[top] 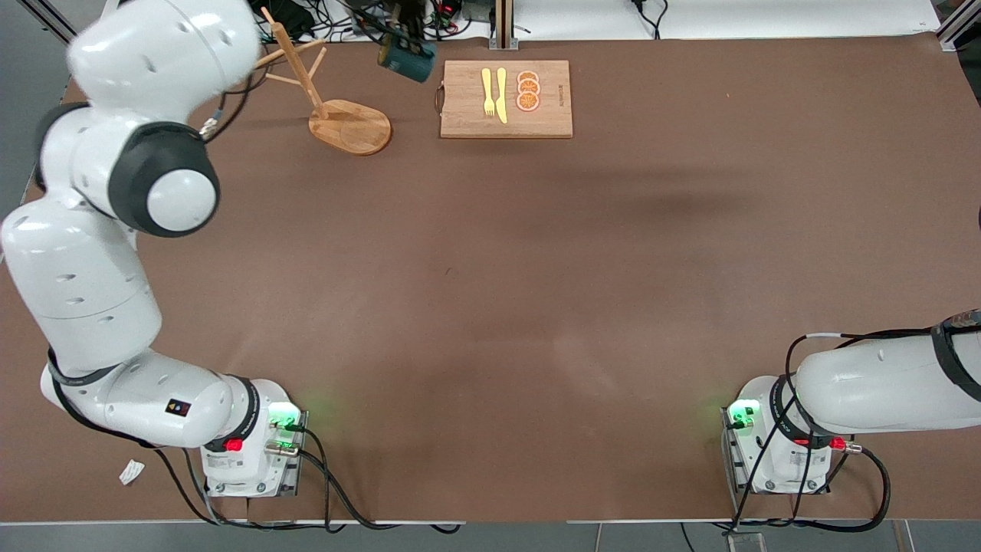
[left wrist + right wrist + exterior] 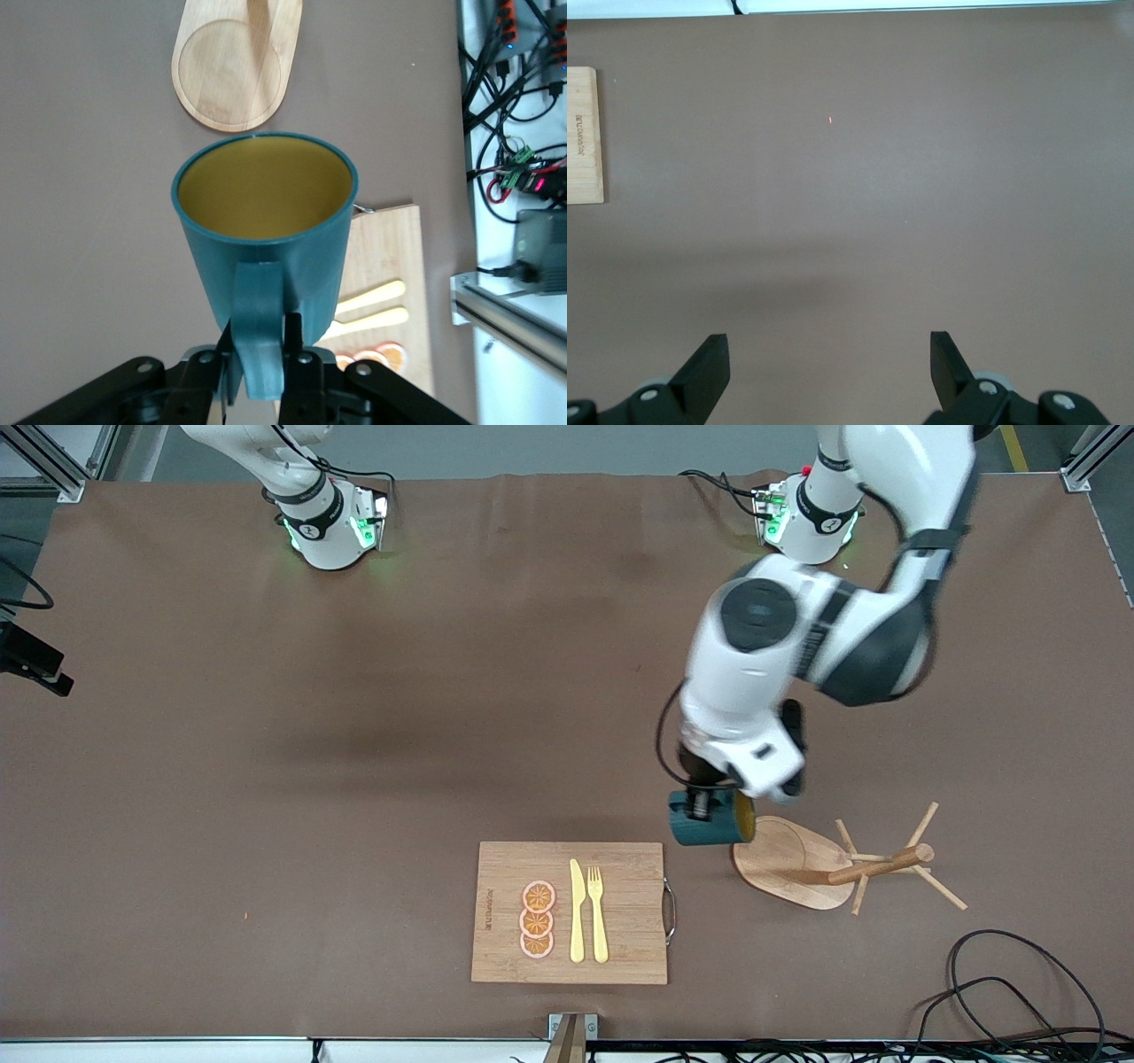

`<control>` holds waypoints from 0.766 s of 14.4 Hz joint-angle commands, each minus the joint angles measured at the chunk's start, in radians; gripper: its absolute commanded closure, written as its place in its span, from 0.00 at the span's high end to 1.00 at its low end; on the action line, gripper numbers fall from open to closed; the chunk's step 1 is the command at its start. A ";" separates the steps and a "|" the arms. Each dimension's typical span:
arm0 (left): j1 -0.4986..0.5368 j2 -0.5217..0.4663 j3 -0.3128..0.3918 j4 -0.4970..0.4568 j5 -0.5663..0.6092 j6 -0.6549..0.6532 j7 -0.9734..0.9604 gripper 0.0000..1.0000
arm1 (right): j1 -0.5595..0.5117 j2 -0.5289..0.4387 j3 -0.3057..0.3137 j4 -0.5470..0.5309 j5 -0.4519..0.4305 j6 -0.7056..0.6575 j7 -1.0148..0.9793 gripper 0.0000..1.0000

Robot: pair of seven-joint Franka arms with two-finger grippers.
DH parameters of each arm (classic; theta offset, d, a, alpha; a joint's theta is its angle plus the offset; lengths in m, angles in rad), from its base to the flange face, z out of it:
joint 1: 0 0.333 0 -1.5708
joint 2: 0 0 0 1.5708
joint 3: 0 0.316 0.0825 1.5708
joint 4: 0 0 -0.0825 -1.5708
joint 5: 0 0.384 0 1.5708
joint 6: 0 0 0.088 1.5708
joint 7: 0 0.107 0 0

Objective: Pass cup and hang on rack
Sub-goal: 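Lift the mug with the left gripper and carry it to the rack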

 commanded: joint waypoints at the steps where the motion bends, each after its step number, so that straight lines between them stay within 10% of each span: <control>1: 0.119 -0.024 -0.015 -0.032 -0.210 0.028 0.085 0.00 | -0.025 -0.017 0.016 -0.018 -0.005 -0.017 -0.019 1.00; 11: 0.422 -0.003 -0.010 -0.041 -0.875 0.027 0.505 0.00 | -0.026 -0.005 0.013 0.045 -0.004 -0.056 -0.029 1.00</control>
